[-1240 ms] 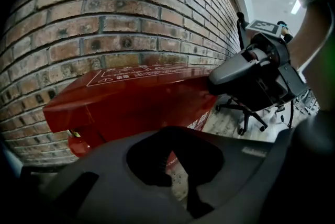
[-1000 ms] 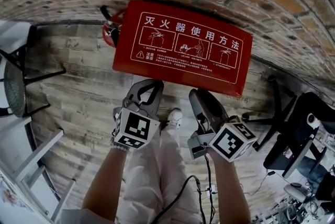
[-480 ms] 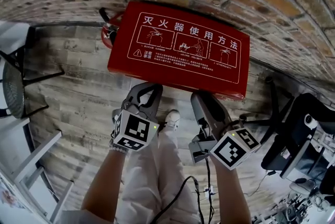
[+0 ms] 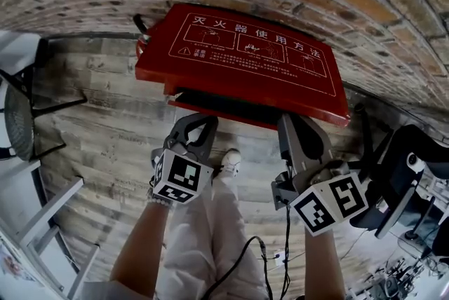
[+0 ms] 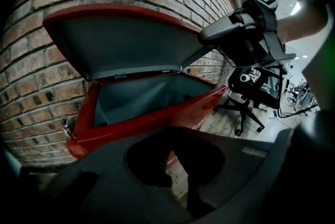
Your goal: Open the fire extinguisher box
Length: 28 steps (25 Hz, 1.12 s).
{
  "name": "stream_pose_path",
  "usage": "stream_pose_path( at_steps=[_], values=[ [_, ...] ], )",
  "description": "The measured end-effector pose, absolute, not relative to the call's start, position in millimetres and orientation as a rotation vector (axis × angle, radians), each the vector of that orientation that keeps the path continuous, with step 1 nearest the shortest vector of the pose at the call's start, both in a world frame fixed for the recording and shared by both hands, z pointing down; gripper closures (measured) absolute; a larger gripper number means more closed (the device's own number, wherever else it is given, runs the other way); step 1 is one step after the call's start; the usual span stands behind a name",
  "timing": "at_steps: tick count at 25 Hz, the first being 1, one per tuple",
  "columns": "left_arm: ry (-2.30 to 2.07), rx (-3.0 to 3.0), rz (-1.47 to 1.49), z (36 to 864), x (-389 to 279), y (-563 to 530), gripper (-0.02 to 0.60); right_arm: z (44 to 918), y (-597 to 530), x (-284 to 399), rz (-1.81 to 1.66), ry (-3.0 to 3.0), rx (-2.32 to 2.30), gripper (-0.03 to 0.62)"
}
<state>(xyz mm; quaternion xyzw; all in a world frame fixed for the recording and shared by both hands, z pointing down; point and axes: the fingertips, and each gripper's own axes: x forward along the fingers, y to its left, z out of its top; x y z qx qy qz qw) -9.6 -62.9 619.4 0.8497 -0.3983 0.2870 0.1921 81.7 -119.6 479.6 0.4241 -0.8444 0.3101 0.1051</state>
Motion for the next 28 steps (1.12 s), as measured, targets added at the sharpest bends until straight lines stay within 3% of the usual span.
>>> stream_pose_path(
  at_steps=[5,28],
  values=[
    [-1.117,2.39,0.8,618,-10,-64,0.583,458,-142,83,0.655,-2.509,1.21,0.589],
    [-1.116,2.39,0.784,615,-12,-64,0.583,414,-244,94,0.41,-2.549,1.344,0.589]
  ],
)
